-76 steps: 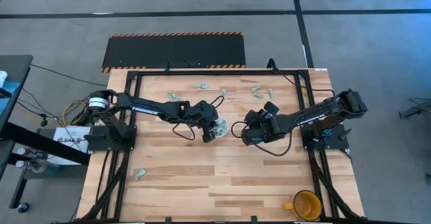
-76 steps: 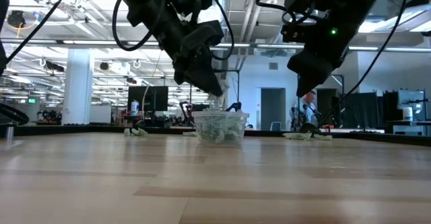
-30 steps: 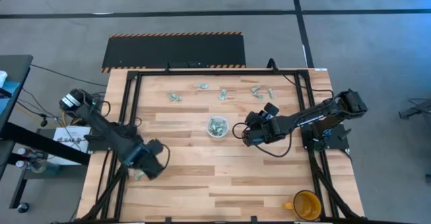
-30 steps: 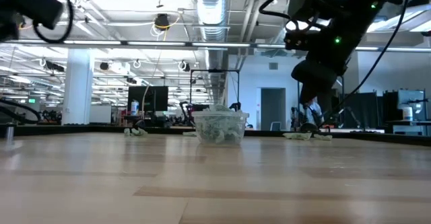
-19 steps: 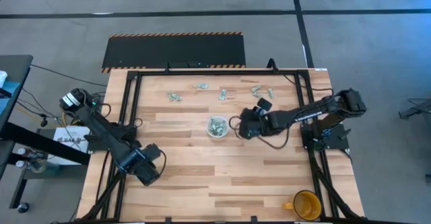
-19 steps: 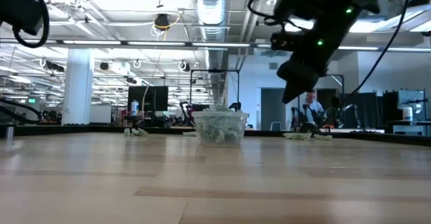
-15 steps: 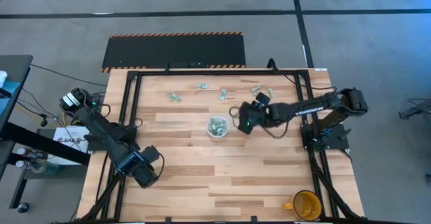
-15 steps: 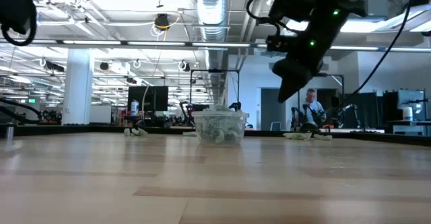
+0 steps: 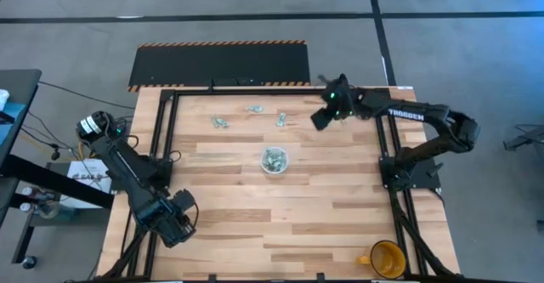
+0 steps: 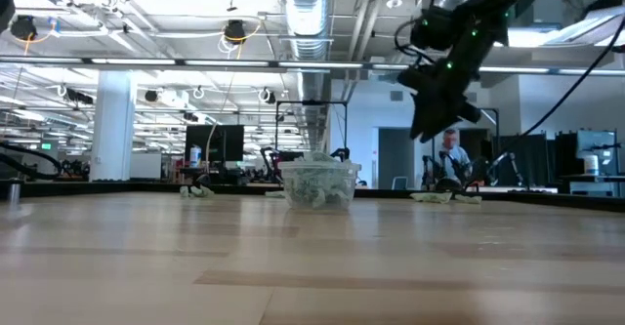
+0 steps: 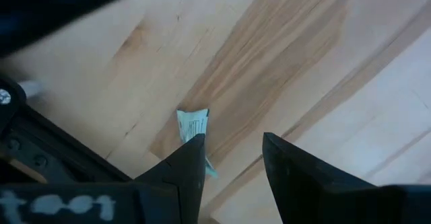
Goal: Pick and place Stevia / Truvia into bins
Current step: Put the green stevia packet into the transparent container
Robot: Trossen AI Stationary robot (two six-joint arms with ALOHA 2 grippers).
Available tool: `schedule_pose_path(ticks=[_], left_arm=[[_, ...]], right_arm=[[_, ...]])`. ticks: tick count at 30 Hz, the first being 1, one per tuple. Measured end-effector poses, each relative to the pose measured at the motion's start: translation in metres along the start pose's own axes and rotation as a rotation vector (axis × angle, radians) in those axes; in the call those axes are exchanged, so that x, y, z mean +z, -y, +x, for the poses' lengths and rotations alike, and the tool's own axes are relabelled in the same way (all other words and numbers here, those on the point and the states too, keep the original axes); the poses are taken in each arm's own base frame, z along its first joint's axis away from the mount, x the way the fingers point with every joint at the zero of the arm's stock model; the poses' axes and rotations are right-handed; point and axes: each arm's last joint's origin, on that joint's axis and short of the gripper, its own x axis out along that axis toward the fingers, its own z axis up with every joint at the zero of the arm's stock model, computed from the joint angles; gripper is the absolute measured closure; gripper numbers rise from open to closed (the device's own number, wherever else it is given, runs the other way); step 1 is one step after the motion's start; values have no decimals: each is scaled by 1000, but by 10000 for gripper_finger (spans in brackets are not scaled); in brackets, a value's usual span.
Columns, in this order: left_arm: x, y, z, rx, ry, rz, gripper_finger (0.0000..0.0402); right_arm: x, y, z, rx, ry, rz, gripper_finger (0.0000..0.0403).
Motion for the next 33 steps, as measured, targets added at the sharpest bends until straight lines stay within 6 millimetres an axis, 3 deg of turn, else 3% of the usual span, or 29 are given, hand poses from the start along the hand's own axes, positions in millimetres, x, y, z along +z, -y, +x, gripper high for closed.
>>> schedule_pose_path(ticks=[4,9,24,33], left_arm=[[-1,1,3,13,-4,-4,265],[-3,4,13,68,-31,30,265],[-4,3,28,106,-63,43,265],[-5,-7,47,110,-99,13,265]], right_arm=[[3,25,5,-16,-36,120,269],[11,39,15,-53,-60,187,269],[36,35,53,-93,-186,210,269],[36,45,65,-134,-284,232,269]])
